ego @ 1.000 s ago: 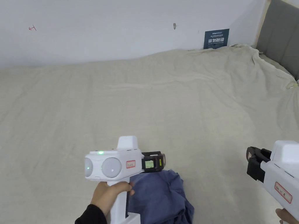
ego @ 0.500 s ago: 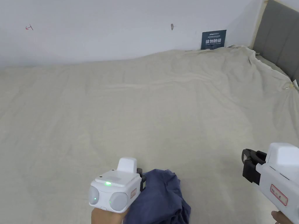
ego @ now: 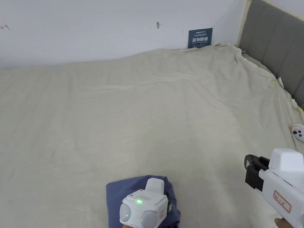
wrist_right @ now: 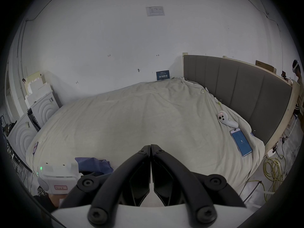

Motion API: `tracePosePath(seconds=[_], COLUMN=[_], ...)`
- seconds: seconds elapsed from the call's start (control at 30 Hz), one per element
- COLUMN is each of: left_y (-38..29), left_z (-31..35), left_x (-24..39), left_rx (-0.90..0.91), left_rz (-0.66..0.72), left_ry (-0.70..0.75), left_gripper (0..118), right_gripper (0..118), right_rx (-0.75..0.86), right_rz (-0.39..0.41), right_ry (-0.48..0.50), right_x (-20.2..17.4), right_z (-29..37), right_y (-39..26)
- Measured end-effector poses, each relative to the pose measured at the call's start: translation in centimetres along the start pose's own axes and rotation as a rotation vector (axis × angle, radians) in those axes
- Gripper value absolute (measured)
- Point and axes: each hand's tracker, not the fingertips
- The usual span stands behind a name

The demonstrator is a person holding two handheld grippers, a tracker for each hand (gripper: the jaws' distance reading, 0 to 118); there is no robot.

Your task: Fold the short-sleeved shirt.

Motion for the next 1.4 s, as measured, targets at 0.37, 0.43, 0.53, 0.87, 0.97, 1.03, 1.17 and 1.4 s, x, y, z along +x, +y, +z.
tracePosePath(seconds=[0.37, 0.43, 0.53, 0.87, 0.97, 1.03, 1.17, 1.4], left_y=[0.5, 1.1, 2.3, 6.2, 6.6, 6.7, 6.5, 4.6], left_z=[1.0, 2.6, 5.2, 15.9, 18.8, 20.7, 23.5, 26.9], left_x=[0.3, -0.2, -1.1, -5.7, -7.2, -8.1, -9.8, -12.3], left_rx=[0.040, 0.092, 0.165, 0.460, 0.537, 0.594, 0.656, 0.763], left_rz=[0.005, 0.023, 0.037, 0.068, 0.072, 0.066, 0.051, 0.062], left_ry=[-0.014, -0.024, -0.028, 0.058, 0.121, 0.175, 0.276, 0.420], left_gripper=[0, 0, 0, 0, 0, 0, 0, 0], right_gripper=[0, 0, 0, 0, 0, 0, 0, 0], right_rx=[0.007, 0.015, 0.040, 0.169, 0.199, 0.225, 0.273, 0.362], right_rz=[-0.011, -0.010, -0.005, 0.038, 0.053, 0.067, 0.097, 0.144], right_ry=[-0.018, -0.014, -0.005, 0.057, 0.081, 0.096, 0.119, 0.129], right_x=[0.9, 0.4, -0.4, -4.6, -5.9, -6.9, -8.8, -11.6], right_z=[0.3, 0.5, 0.8, 2.1, 2.1, 2.1, 2.2, 2.1], right_y=[-0.1, 0.2, 0.6, 3.3, 4.1, 4.5, 5.2, 5.5])
